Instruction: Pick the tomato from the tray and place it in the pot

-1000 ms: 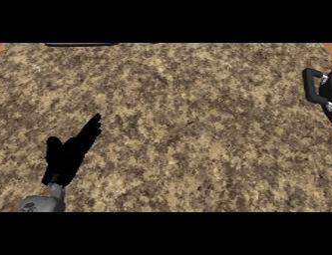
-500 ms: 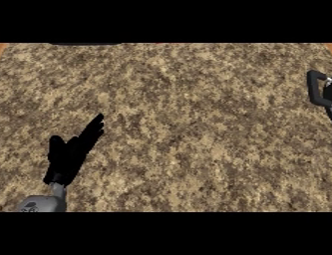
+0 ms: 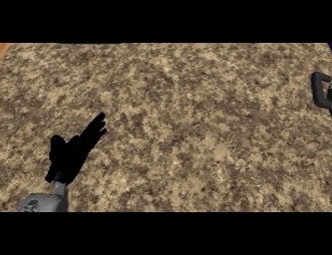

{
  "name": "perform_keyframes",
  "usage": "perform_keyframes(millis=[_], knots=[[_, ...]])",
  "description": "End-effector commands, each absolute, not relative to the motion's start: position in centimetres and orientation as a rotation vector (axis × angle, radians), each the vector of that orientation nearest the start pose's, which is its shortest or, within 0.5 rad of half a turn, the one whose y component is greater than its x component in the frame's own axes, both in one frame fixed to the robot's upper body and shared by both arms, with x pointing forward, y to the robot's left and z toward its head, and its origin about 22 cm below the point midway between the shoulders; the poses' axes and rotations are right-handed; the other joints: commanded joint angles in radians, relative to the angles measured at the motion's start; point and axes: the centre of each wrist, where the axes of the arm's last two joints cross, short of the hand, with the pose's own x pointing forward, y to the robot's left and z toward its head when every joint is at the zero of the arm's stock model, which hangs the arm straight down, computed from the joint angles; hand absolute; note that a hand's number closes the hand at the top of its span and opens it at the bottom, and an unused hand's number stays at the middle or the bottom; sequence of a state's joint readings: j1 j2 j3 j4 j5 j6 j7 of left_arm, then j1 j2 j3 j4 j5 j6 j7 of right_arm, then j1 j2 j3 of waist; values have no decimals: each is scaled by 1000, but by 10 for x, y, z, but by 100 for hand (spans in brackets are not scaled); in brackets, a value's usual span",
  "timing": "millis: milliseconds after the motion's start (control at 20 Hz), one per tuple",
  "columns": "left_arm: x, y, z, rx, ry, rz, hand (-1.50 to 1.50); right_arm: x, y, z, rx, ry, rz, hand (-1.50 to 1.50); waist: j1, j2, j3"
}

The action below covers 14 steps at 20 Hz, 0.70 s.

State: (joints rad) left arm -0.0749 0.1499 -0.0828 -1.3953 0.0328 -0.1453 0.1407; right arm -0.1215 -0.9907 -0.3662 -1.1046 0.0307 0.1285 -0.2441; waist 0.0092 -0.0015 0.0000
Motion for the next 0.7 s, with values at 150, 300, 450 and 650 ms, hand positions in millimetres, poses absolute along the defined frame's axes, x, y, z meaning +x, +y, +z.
perform_keyframes(millis=[150, 300, 450, 650], knots=[[255, 255, -13, -74, -1284, -309, 0, 287, -497, 179, -1005, -1372, 604, 150, 16, 5, 0], [253, 243, -16, -71, -1295, -286, 0, 296, -487, 184, -1074, -1270, 700, 150, 14, 5, 0], [265, 239, -16, -61, -1298, -315, 0, 309, -477, 176, -1237, -1150, 812, 150, 32, 13, -1], [260, 227, -26, -76, -1294, -315, 0, 332, -456, 162, -1278, -966, 922, 150, 38, 15, -1]])
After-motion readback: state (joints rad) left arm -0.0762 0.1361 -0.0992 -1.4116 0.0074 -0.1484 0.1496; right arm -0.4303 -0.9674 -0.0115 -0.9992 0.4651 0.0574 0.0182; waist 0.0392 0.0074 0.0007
